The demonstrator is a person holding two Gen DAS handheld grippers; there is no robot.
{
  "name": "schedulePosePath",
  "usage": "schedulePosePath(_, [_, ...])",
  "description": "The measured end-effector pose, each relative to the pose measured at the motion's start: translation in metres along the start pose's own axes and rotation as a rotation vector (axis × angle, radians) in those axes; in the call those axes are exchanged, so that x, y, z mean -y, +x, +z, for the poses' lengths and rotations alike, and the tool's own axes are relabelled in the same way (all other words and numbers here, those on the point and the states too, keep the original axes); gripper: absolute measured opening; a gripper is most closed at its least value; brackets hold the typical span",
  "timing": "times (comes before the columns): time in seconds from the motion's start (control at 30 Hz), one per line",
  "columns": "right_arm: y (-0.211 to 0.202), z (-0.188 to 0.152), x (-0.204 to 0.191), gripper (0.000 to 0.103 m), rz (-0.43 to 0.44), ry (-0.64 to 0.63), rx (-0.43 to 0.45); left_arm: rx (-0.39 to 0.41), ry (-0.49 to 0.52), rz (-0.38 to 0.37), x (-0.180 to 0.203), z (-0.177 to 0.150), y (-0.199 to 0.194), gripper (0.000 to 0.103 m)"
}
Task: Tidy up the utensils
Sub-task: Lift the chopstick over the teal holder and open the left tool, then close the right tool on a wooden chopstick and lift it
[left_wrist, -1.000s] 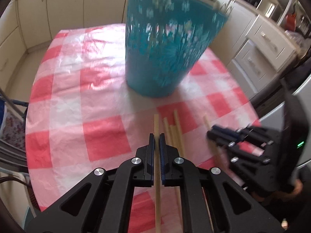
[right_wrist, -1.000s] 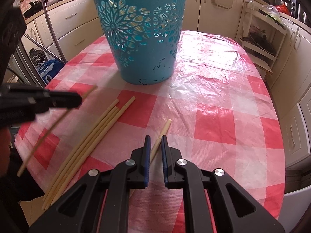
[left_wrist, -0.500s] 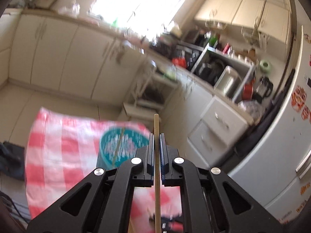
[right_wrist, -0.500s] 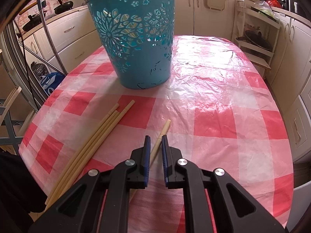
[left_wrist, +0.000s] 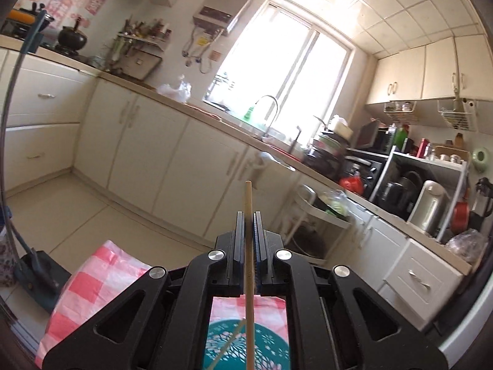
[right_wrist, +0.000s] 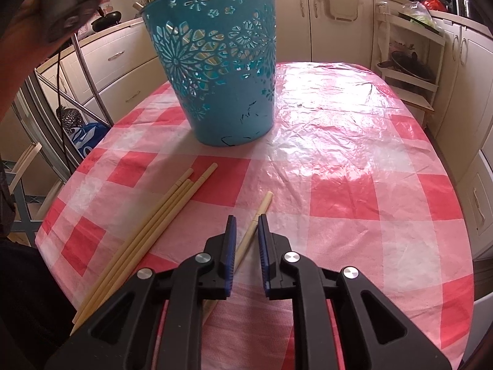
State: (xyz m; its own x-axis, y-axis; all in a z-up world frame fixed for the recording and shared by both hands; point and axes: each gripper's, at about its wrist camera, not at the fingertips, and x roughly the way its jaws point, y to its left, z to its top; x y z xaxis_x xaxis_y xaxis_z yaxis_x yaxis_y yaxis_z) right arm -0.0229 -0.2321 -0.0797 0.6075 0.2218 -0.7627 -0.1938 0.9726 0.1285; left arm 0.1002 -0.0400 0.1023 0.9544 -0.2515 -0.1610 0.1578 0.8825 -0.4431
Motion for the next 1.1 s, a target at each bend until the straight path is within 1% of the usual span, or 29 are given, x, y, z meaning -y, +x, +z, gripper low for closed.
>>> schedulePosePath(0.13, [0.001, 0.000, 0.001, 0.015, 0.012, 0.000, 0.004, -0.001, 0.051, 0.057, 0.009, -0.014, 0.016, 0.005])
schedulePosePath(0.27, [0.001, 0.000, 0.002, 0.015, 0.022, 0.009, 0.007, -0.028, 0.099, 0.091, 0.016, -0.030, 0.026, 0.005])
schedulePosePath(0.33, [0.001, 0.001, 0.003, 0.015, 0.025, 0.011, 0.007, -0.032, 0.124, 0.104, 0.017, -0.035, 0.025, 0.005])
schedulePosePath(0.57, [0.001, 0.000, 0.003, 0.015, 0.029, 0.015, 0.008, -0.117, 0.132, 0.114, 0.011, -0.049, 0.031, 0.005])
schedulePosePath(0.77, [0.001, 0.001, 0.005, 0.015, 0.036, 0.026, 0.003, -0.157, 0.152, 0.104, 0.010, -0.053, 0.021, 0.005])
schedulePosePath(0.83, [0.001, 0.002, 0.007, 0.015, 0.043, 0.039, -0.006, -0.168, 0.152, 0.103, 0.006, -0.053, 0.012, 0.006])
schedulePosePath(0.87, [0.000, 0.003, 0.008, 0.015, 0.045, 0.047, -0.012, -0.176, 0.150, 0.107, 0.002, -0.053, 0.006, 0.008])
schedulePosePath(1.0, [-0.002, 0.005, 0.013, 0.016, 0.034, 0.082, -0.037, -0.196, 0.117, 0.127, -0.014, -0.055, -0.017, 0.024])
schedulePosePath(1.1, [-0.004, 0.005, 0.015, 0.016, 0.014, 0.105, -0.060, -0.212, 0.097, 0.142, -0.027, -0.058, -0.037, 0.029])
